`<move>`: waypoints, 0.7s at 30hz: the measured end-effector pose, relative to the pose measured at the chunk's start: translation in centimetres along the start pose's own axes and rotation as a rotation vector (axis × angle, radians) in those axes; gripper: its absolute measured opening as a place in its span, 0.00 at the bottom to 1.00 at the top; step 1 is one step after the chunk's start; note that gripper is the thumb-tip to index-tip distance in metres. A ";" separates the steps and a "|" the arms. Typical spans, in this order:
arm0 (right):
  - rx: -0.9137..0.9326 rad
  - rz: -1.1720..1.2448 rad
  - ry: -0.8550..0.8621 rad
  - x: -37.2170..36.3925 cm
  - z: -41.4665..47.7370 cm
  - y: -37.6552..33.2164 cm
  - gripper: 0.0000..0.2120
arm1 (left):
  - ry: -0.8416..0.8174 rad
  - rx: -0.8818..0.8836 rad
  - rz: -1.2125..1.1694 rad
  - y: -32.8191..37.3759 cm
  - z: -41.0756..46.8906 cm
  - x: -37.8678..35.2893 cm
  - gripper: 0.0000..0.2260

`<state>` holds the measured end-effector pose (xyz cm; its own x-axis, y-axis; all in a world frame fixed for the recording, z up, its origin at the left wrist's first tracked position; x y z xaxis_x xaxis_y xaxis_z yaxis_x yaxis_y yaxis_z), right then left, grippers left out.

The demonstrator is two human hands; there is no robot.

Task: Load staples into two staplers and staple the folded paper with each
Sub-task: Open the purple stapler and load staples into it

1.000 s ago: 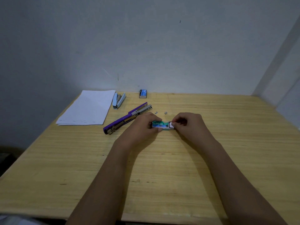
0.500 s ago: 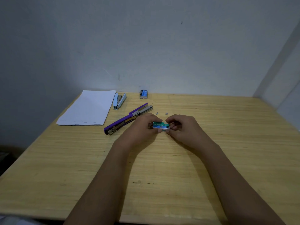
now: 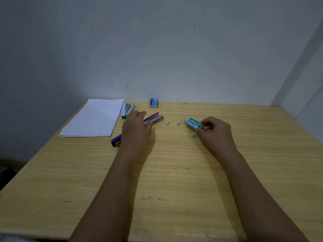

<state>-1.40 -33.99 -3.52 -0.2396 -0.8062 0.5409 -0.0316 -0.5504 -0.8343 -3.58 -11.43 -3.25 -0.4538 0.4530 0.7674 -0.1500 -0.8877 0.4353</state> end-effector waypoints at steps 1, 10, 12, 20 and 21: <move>-0.007 -0.026 0.013 0.0 0.3 0.3 0.09 | -0.019 0.016 0.046 0.0 0.0 -0.3 0.19; 0.070 -0.093 0.029 -0.2 -0.4 0.0 0.11 | -0.070 0.028 0.171 -0.3 0.4 -1.0 0.14; 0.087 -0.173 -0.062 -0.5 -0.7 -0.1 0.10 | -0.066 0.005 0.134 -0.3 0.3 -0.8 0.13; 0.092 -0.288 -0.184 -1.6 -0.7 -0.6 0.05 | -0.139 -0.036 -0.001 0.0 0.3 -0.5 0.15; 0.103 -0.288 -0.186 -1.6 -0.8 -0.6 0.05 | -0.151 -0.037 -0.035 0.2 0.3 -0.4 0.15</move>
<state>-1.79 -32.16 -3.97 -0.0542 -0.6352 0.7705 0.0284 -0.7723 -0.6347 -3.18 -11.77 -3.37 -0.3114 0.4881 0.8153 -0.1969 -0.8725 0.4472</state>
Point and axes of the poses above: each hand's wrist, its own z-axis towards the middle knuckle, its own x-axis out of the back of the hand, y = z × x, the point moved 2 cm from there along z, towards the middle knuckle, and after that the axes turned 12 degrees about -x, right-handed, at the moved point
